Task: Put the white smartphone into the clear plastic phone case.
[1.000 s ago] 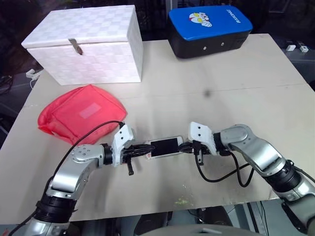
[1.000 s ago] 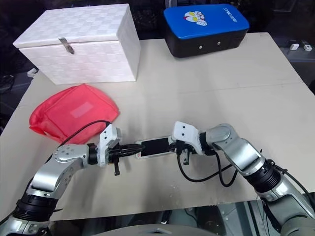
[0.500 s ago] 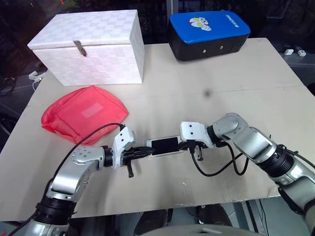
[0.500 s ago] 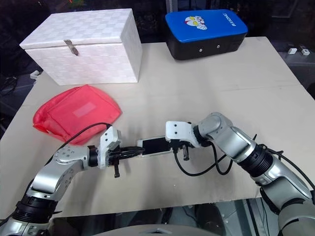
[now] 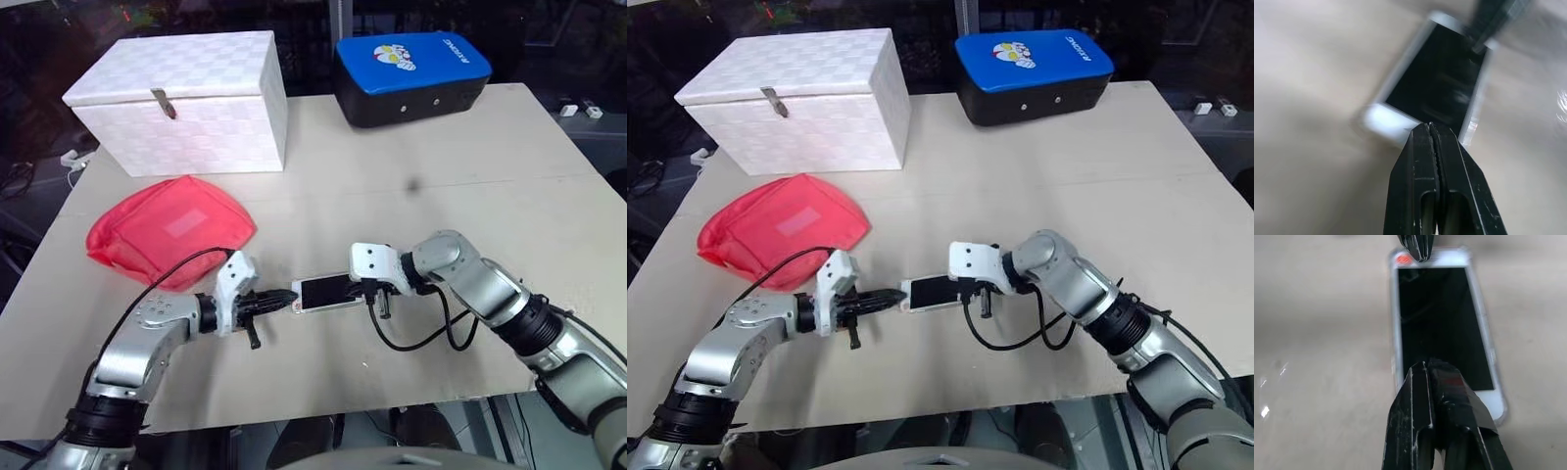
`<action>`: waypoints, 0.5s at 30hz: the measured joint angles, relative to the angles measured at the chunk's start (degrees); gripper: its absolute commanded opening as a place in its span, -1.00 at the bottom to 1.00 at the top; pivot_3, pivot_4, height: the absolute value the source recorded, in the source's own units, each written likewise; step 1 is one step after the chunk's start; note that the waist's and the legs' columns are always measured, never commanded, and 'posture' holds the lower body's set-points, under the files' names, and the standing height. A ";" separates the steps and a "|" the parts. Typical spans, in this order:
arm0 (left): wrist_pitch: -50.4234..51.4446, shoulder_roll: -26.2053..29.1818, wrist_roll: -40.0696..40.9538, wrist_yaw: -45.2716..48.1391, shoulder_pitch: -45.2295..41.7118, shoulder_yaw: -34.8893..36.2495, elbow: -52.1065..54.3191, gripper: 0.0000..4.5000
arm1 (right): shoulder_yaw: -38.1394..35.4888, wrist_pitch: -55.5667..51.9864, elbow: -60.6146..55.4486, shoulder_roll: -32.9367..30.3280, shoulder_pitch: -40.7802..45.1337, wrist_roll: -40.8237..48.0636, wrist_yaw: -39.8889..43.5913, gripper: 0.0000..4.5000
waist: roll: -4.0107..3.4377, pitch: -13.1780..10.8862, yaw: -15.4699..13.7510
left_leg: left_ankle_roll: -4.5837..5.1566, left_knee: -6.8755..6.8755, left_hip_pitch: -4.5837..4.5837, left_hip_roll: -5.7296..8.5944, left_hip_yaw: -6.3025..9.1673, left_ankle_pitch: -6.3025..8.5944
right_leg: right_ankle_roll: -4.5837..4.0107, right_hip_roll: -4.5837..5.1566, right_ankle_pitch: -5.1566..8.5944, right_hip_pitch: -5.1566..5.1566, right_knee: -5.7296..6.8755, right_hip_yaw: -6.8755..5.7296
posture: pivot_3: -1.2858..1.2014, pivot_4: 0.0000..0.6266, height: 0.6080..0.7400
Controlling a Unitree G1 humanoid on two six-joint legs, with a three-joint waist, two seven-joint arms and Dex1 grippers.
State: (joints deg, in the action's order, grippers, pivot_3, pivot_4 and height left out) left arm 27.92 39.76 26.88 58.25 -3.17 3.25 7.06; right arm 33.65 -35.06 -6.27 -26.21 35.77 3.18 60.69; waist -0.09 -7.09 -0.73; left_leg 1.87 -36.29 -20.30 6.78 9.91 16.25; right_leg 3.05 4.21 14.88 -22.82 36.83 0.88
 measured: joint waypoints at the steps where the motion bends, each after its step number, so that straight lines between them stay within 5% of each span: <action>1: 0.85 -0.31 1.39 -0.42 -0.22 1.60 -0.35 -0.99 | -1.65 -0.56 -0.53 0.38 -0.79 0.86 -0.68 -1.00 | 0.00 -0.06 0.03 | 0.00 -0.01 -0.09 0.00 -0.01 0.00 | -0.01 0.00 -0.01 -0.12 0.01 0.02 | 0.03 -0.52 1.00; 6: 3.75 0.23 4.84 -1.70 -1.96 6.81 -1.44 -0.99 | -7.41 -3.26 -5.26 0.77 -4.68 4.35 -3.67 -1.00 | 0.15 -0.42 0.29 | -0.03 -0.20 -0.95 0.01 -0.02 -0.02 | -0.06 0.01 -0.05 -0.88 0.18 0.01 | 0.03 -0.52 1.00; 15: 1.34 1.85 0.99 0.30 0.26 2.33 0.24 -0.99 | -13.15 -10.00 -18.11 -4.66 -5.75 7.38 -7.17 -1.00 | 0.13 -0.84 1.45 | -0.03 -0.18 -1.02 0.02 -0.02 -0.01 | -0.06 0.04 -0.05 -0.89 0.07 -0.01 | 0.03 -0.52 1.00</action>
State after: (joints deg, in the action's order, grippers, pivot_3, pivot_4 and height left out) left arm 29.27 41.60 27.87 58.55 -2.91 5.58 7.30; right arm 20.50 -45.06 -24.38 -30.87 30.02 10.56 53.51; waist 0.04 -7.92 0.72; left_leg 1.84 -36.47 -21.32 6.80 9.89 16.24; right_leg 2.99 4.25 14.83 -23.71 36.90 0.88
